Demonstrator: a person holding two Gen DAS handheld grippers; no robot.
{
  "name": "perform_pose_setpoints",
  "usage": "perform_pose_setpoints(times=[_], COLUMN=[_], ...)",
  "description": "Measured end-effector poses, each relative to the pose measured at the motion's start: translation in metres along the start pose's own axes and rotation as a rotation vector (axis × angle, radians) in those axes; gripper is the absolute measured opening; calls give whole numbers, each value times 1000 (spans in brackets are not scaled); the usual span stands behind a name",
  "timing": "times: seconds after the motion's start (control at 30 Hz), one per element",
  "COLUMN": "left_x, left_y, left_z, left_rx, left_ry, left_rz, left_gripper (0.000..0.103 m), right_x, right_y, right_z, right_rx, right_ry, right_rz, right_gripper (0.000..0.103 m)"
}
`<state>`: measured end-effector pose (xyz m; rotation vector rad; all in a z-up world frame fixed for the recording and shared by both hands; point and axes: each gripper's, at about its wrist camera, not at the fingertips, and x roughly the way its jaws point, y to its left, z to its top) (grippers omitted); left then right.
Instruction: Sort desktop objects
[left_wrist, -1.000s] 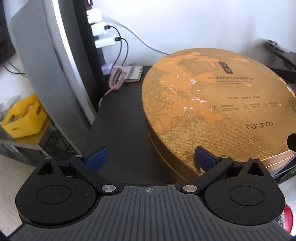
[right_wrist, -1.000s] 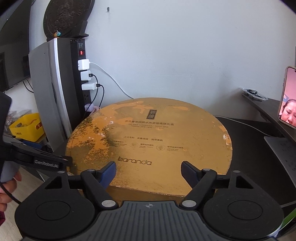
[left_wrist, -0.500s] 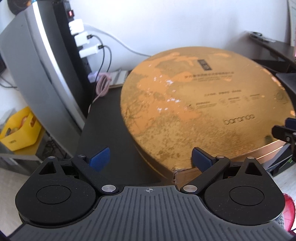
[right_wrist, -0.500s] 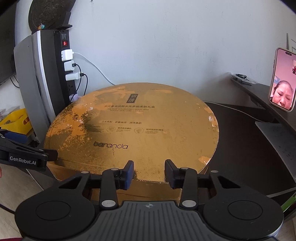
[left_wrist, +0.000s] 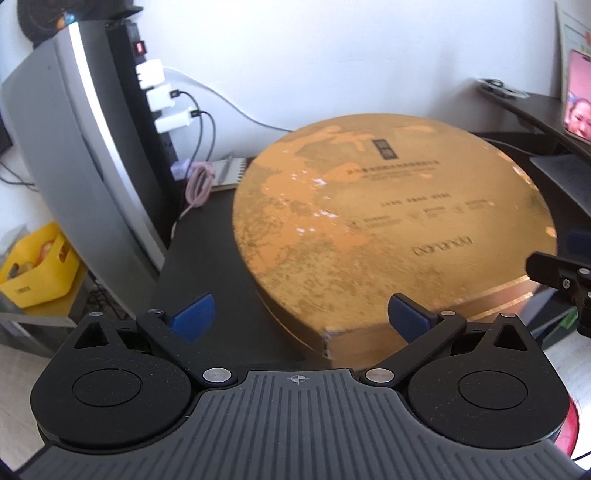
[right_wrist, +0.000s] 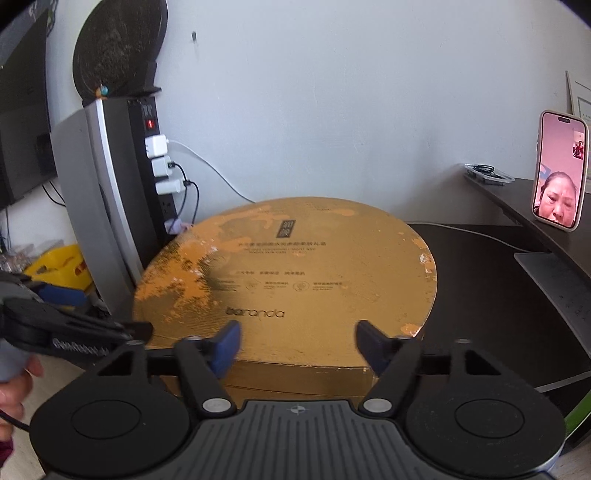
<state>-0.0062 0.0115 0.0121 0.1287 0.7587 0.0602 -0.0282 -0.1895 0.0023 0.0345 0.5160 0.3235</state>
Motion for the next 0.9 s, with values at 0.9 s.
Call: perform_pose_setpoints(times=[0.9], left_x=[-13], left_y=[-16], left_z=[-23], left_rx=[23], left_ry=[8], left_rz=[-82], left_gripper=[103], right_x=[-14], right_y=[1], right_z=[-13], right_rx=[42], right_ry=[15], right_rz=[-15], right_gripper=[92])
